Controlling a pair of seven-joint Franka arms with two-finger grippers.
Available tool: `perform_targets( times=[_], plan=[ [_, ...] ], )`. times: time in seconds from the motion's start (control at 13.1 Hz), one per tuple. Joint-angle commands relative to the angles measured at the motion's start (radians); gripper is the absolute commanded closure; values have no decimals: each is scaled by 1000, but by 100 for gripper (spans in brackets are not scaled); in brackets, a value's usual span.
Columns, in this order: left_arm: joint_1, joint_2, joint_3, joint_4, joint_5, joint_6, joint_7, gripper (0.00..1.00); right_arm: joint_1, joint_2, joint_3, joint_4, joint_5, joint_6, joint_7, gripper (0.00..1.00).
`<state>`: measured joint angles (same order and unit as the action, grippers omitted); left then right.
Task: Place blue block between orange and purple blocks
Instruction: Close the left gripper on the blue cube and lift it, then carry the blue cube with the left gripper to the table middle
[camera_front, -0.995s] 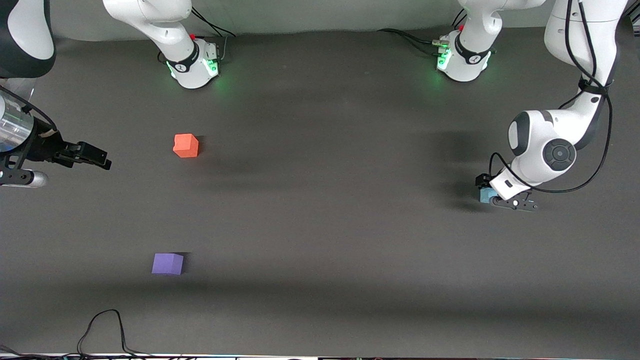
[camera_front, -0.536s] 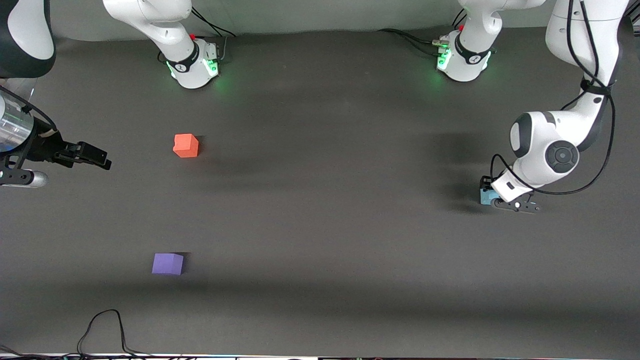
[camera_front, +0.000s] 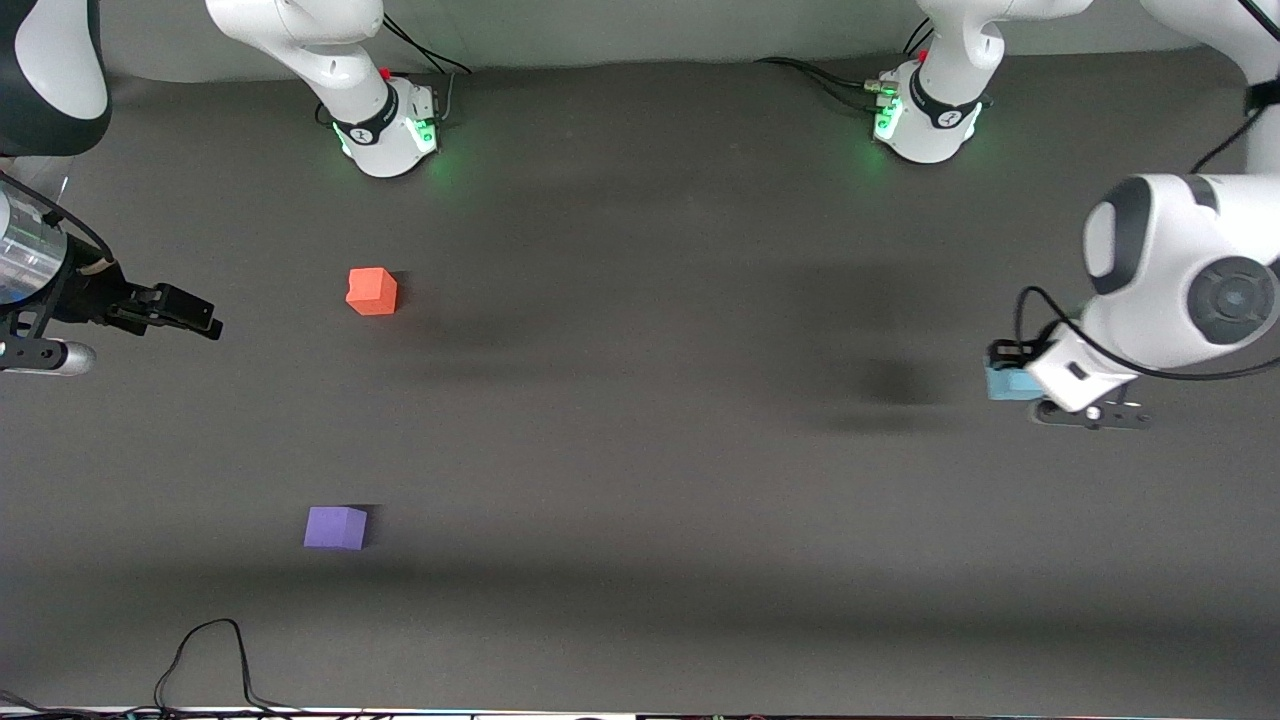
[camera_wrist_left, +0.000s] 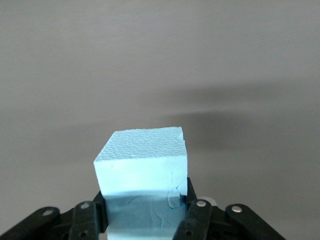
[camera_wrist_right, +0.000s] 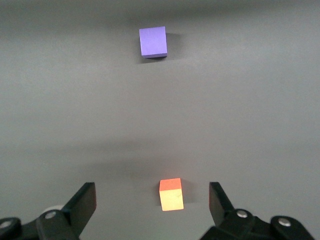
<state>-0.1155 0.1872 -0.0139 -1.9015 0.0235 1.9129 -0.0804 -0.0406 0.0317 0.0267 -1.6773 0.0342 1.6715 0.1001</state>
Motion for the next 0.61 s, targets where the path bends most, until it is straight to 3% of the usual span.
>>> perform_targets(
  times=[0.0, 0.23, 0.38, 0.54],
  plan=[
    [-120, 20, -95, 51, -5, -23, -238, 63, 4, -7, -7, -6, 6, 8, -16, 0],
    [-274, 141, -184, 206, -13, -9, -497, 63, 4, -7, -7, -6, 6, 8, -16, 0],
    [-418, 321, -186, 397, 1, -8, -683, 63, 4, -6, -7, -4, 6, 8, -16, 0],
    [-528, 473, -184, 513, 15, 14, -758, 63, 4, -4, -7, -6, 6, 8, -20, 0]
  ],
)
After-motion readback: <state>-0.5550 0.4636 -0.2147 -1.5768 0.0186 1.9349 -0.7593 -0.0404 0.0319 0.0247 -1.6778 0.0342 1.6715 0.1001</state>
